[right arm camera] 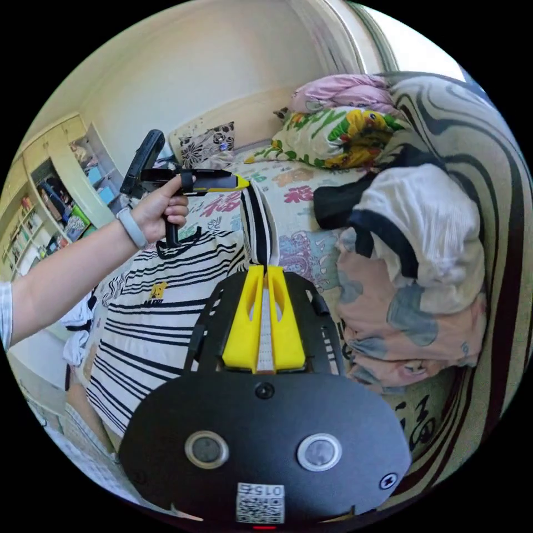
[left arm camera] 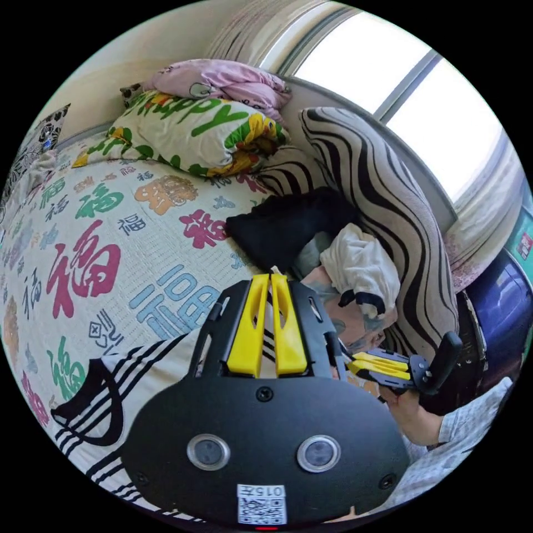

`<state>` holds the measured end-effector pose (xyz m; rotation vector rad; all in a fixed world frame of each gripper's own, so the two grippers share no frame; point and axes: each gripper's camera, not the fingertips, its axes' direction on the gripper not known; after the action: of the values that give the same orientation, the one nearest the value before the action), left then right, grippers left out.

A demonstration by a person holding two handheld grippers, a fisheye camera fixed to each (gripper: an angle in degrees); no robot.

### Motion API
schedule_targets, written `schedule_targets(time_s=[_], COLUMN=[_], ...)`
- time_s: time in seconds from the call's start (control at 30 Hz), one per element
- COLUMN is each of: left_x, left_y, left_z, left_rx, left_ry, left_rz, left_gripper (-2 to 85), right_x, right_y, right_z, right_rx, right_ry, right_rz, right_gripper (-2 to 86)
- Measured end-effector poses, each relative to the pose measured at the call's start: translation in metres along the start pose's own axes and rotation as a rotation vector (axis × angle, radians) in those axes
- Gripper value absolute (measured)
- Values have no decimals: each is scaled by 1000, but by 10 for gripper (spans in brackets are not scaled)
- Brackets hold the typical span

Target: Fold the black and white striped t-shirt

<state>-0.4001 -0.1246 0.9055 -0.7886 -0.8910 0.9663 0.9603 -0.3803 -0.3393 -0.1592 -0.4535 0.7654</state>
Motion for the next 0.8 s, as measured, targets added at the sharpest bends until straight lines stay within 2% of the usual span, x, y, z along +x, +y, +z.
schedule_targets(time_s=[0.13,0.2,0.3,0.47,0.53,0.67,0.73,0.8], left_x=[-50,-75,-112,-143,-146,-134,-127,-127], left_y=[72,110,168,223,231,212,194,186], left_z=[-78,-99,-111,-121,-141,-161,-142,-119], left_rx=[121,157,157,100,133,203,134,12], left_ry=[-27,-38,-55,-77,-150,-150,-93,-81], left_rz=[-62,-133,-259,-367,-397,-308,-243,-208], left_gripper=[1,0,-1,-3,3,17,20,16], right_x=[-43,-73,-98,-113,-111,-96,-93,-98], right_y=[-10,-6,4,12,6,-23,-36,-41], right_z=[-12,-7,18,41,33,14,20,47], right_rx=[-13,-53,-156,-304,-289,-174,-196,-376], right_ry=[-7,-39,-50,-50,-37,-14,-70,-204], right_rz=[-248,-410,-511,-584,-575,-509,-485,-503], right_gripper=[-6,-5,-2,29,43,52,42,5])
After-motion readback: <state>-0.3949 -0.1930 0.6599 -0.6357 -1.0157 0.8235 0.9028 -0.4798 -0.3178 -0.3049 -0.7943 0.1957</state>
